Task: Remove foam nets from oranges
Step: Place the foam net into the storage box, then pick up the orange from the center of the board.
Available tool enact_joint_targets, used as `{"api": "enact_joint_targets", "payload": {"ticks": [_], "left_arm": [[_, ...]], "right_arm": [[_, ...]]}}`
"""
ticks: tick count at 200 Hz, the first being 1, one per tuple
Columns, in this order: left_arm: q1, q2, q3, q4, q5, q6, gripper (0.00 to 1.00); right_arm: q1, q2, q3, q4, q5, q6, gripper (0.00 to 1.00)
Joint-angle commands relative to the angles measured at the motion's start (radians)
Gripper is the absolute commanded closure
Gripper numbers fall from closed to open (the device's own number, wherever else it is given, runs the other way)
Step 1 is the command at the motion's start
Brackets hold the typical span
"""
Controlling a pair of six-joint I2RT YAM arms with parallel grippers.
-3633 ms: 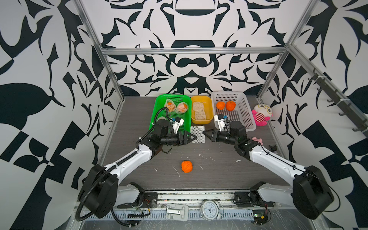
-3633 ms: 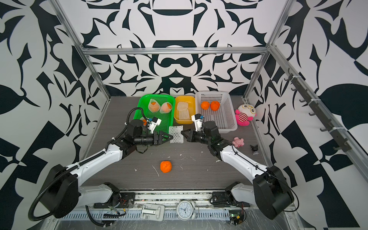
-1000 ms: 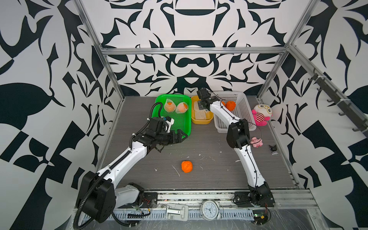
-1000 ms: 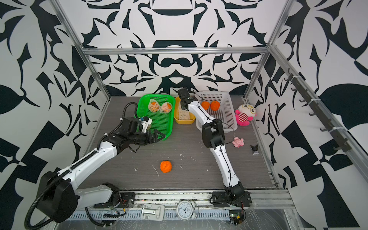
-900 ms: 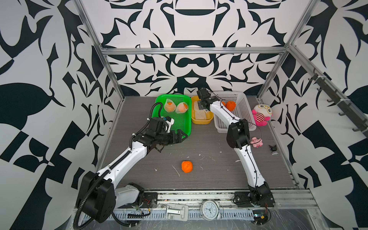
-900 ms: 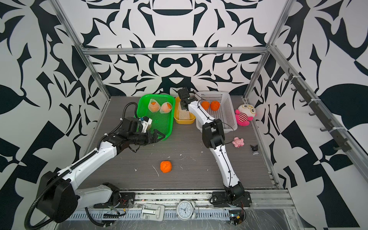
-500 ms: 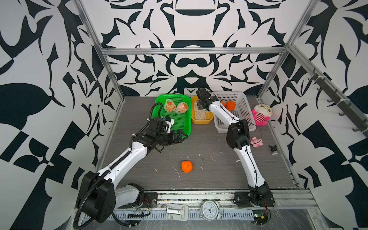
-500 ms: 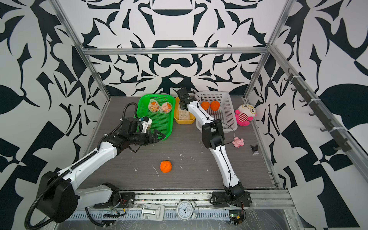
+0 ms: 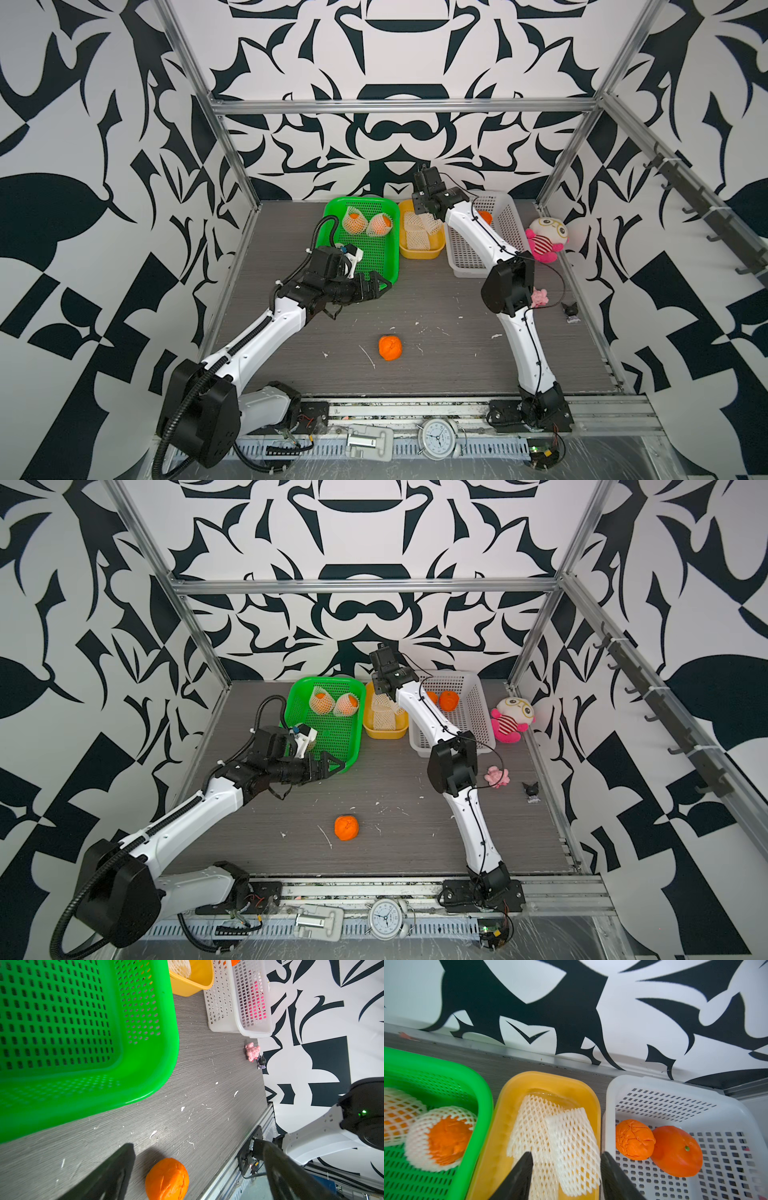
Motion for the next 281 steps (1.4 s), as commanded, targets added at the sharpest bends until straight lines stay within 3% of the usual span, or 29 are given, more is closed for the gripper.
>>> {"api": "enact_joint_targets", "payload": {"ticks": [1, 44, 94, 129, 176, 209, 251, 281], "left_arm": [[0.005, -0.033, -0.012, -0.046, 0.003, -0.019, 0.00], [0.005, -0.059, -0.034, -0.142, -0.013, -0.053, 0.00], [0.003, -0.113, -0.102, -0.164, -0.027, -0.106, 0.01], [0.002, -0.155, -0.192, -0.116, 0.038, -0.158, 0.00], [0.002, -0.220, -0.279, -0.098, 0.063, -0.212, 0.01], [0.002, -0.233, -0.303, -0.112, 0.083, -0.229, 0.00], [0.002, -0.222, -0.344, -0.075, 0.113, -0.262, 0.01], [0.003, -0.212, -0.349, -0.072, 0.118, -0.265, 0.01]], "right_arm": [[0.009, -0.125, -0.089, 0.016, -0.090, -0.009, 0.44], [0.042, -0.480, -0.664, 0.354, -0.358, -0.099, 0.43], [0.072, -0.806, -1.183, 0.619, -0.661, -0.177, 0.47], [0.145, -0.988, -1.483, 0.751, -0.814, -0.378, 0.44], [0.291, -1.050, -1.642, 0.636, -0.917, -0.690, 0.32], [0.343, -1.048, -1.706, 0.656, -0.933, -0.750, 0.27], [0.385, -1.036, -1.780, 0.754, -0.955, -0.821, 0.14], [0.401, -0.988, -1.771, 0.794, -0.945, -0.825, 0.12]]}}
